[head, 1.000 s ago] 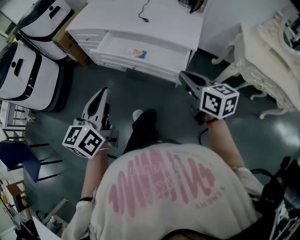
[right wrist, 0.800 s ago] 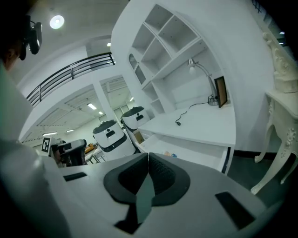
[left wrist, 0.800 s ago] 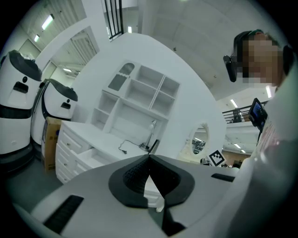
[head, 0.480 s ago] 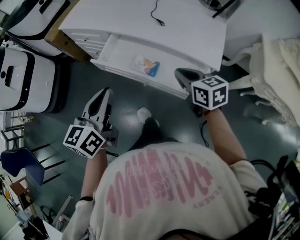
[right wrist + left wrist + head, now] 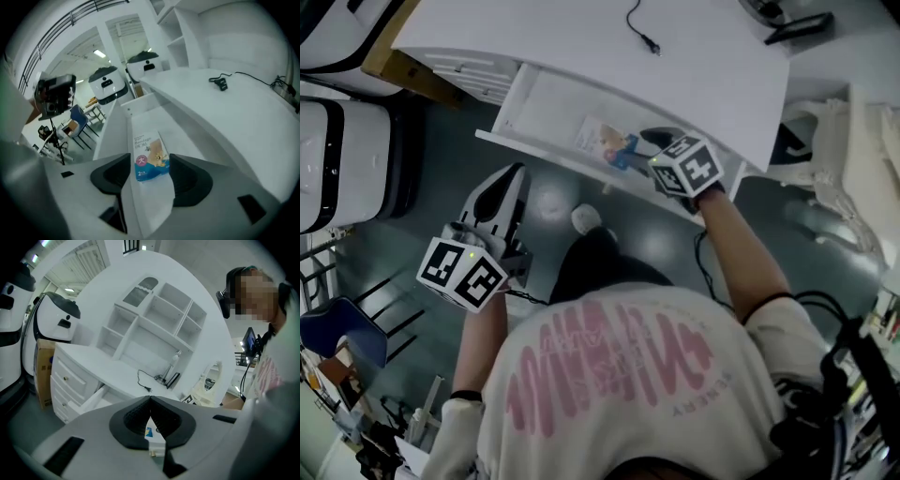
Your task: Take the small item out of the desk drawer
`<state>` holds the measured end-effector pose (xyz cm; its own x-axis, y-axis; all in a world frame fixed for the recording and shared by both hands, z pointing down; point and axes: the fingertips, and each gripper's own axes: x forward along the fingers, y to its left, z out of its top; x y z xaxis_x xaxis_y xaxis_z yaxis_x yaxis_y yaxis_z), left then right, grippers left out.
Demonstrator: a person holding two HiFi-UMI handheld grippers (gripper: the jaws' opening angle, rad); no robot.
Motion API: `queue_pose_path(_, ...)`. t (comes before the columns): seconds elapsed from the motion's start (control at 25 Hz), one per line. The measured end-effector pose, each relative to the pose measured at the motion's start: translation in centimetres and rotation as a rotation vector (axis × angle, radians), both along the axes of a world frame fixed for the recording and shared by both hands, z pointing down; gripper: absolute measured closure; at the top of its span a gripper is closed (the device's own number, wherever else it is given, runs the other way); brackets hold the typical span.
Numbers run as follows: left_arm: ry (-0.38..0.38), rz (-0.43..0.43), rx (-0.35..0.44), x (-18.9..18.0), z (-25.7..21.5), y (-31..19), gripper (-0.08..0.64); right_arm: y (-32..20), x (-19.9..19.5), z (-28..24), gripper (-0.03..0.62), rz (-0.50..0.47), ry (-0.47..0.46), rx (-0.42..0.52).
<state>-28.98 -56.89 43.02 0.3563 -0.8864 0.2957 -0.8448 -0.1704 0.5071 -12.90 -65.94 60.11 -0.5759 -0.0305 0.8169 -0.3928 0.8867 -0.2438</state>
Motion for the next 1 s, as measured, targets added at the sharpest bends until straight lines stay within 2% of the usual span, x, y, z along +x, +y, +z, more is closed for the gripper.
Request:
queue_pose_path(0.04,0.003,0.003,-0.009,-0.3,0.5,-0.3,0.531,0.0,-0.3,1.1,0.297,-0.034,0.03,-0.003)
queue_pose_path(0.24,0.023,0.005,-0.048,-1.4,2.7,-0.6,0.531,0.7,-1.2,4.8,0.223,-0.176,0.129,0.002)
queue_pose_path(0.4,0.032,-0.01,-0.064,-2.1,3.5,-0.4,0.531,1.6,-0.5,6.5,0.174,-0.243,0.194,0.009)
queue_pose_path(0.76,0.049,-0.026,-0.083,-2.6,4.5,-0.3,0.531,2.3,-1.1,8.5,0.152,-0.327,0.244,0.092)
queue_pose_path(1.0,0.06,-0.041,-0.089,-2.3,5.2,0.2,0.531,2.0,-1.0,8.8,0.153,-0.343,0.236,0.129)
